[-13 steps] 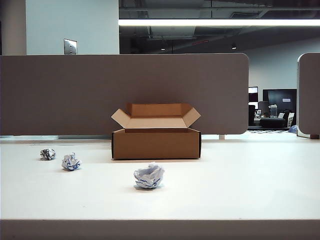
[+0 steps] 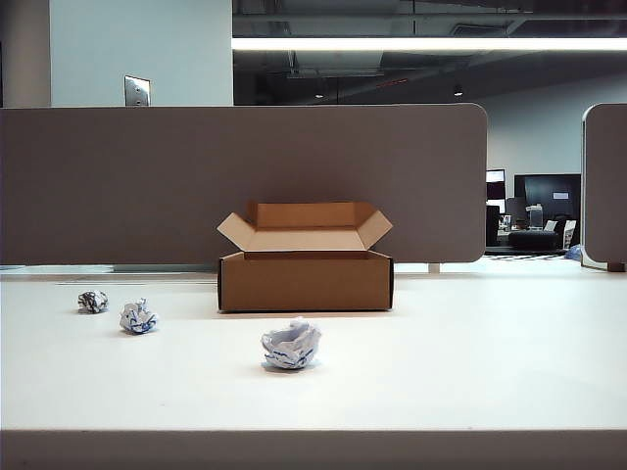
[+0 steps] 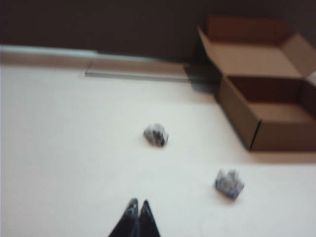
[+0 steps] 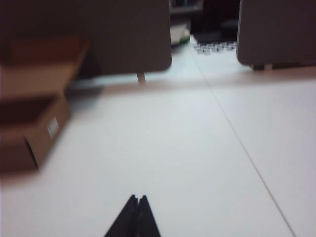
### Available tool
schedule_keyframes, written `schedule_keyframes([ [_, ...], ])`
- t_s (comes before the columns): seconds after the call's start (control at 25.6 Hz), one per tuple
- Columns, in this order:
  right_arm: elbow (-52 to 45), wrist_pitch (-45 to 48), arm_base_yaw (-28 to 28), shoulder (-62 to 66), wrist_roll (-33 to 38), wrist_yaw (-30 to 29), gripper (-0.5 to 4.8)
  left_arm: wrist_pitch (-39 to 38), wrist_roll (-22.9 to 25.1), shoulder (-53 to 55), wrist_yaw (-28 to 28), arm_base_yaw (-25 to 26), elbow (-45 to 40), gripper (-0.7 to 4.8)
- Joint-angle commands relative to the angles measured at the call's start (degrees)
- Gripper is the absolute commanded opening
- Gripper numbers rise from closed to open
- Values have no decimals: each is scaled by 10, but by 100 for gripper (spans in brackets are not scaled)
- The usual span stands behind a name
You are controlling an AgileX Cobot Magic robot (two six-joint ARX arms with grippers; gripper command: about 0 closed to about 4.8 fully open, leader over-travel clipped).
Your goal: Pick up all the paper balls on the table and put them in the paper box.
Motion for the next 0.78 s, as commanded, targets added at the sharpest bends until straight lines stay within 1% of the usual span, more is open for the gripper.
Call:
schedule_keyframes([
  [0.04,19,75,0,1,86,-23,-5,-14,-9,1,0,0,57,-5],
  [0.12,52,44,0,9,90,-40,-5,-35,-16,10,-3,0,88,-5],
  [0.16,93,-4,1,26,89,-56,-5,-52,-16,29,-3,0,118,-5],
  [0.23,140,-47,0,59,84,-63,-5,-61,-16,63,0,0,148,-5],
  [0.27,183,-73,0,102,64,-77,-5,-62,-16,107,10,0,175,-5],
  [0.35,219,-76,1,151,52,-104,-5,-61,-16,153,29,0,198,-5],
  [0.43,252,-76,1,203,37,-141,-5,-57,-8,215,61,0,224,-5],
  [0.55,293,-77,1,278,31,-196,-5,-33,22,291,101,-3,247,-5],
  [0.62,318,-80,2,323,30,-226,-5,-10,42,329,103,-12,257,-5],
  [0.66,331,-80,5,351,24,-240,-5,-3,60,352,103,-17,263,-5],
  [0.78,362,-80,32,414,-7,-272,-5,-1,108,408,103,-33,281,-5],
])
